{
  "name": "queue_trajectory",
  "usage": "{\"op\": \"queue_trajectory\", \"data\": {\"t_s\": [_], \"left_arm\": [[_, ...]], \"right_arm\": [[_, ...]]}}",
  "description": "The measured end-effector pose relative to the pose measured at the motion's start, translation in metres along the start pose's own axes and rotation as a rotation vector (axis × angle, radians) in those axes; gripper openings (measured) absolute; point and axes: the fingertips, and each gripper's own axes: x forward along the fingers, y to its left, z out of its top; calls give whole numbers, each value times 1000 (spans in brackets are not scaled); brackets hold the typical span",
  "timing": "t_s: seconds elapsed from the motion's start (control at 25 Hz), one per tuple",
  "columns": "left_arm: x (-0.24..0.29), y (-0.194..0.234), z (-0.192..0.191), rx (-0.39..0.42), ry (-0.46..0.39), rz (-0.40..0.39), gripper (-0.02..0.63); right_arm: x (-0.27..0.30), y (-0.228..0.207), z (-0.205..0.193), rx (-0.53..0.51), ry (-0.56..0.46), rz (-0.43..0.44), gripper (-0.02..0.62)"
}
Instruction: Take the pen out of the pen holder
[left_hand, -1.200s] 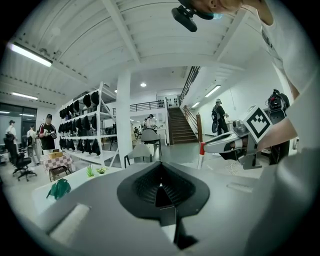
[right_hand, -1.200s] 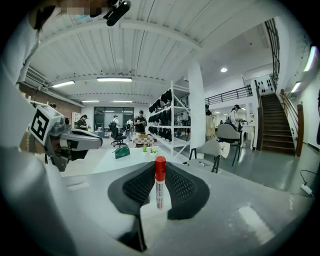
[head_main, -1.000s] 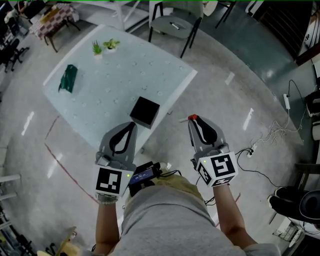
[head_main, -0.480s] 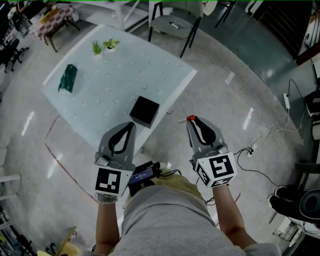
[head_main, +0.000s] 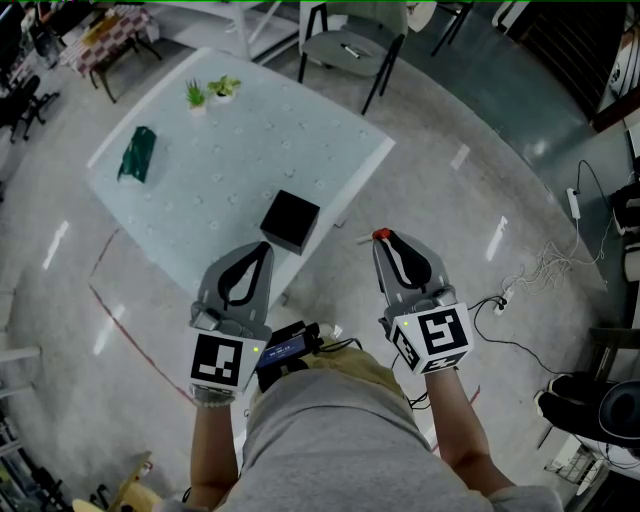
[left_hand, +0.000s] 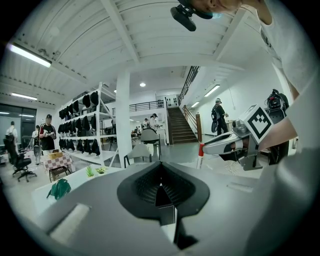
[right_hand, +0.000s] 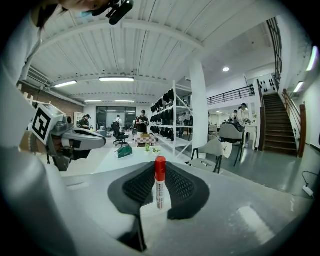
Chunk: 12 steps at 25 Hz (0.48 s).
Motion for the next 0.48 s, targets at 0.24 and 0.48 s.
{"op": "queue_trajectory", "data": {"t_s": [0.24,0.48], "left_arm": [[-1,0,0,7,0,-3,2],[-1,-1,-1,6,-2,-3,2]], "right_arm": [[1,2,1,-1,-2,2,61],[1,3,2,-3,-4,7,61]]}}
